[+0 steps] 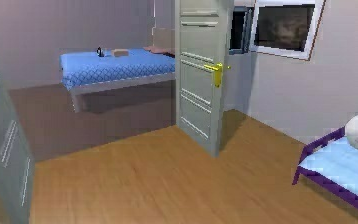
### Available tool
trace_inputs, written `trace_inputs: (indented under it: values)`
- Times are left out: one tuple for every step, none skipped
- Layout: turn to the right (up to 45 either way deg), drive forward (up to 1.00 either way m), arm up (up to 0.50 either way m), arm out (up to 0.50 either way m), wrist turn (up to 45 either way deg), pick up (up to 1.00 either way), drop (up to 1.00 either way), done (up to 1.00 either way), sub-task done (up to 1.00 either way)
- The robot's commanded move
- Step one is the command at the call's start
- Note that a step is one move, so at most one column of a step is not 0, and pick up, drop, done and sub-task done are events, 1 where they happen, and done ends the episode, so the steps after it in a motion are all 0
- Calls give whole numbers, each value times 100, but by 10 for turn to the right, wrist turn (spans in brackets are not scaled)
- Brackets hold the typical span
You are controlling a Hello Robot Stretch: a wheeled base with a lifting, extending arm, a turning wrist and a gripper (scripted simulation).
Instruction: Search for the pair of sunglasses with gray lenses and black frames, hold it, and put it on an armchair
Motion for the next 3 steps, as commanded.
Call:
trace_inputs:
  values:
    - [330,0,0,0,0,0,0,0,0]
    - [0,15,0,0,0,0,0,0,0]
    - [0,0,50,0,0,0,0,0,0]
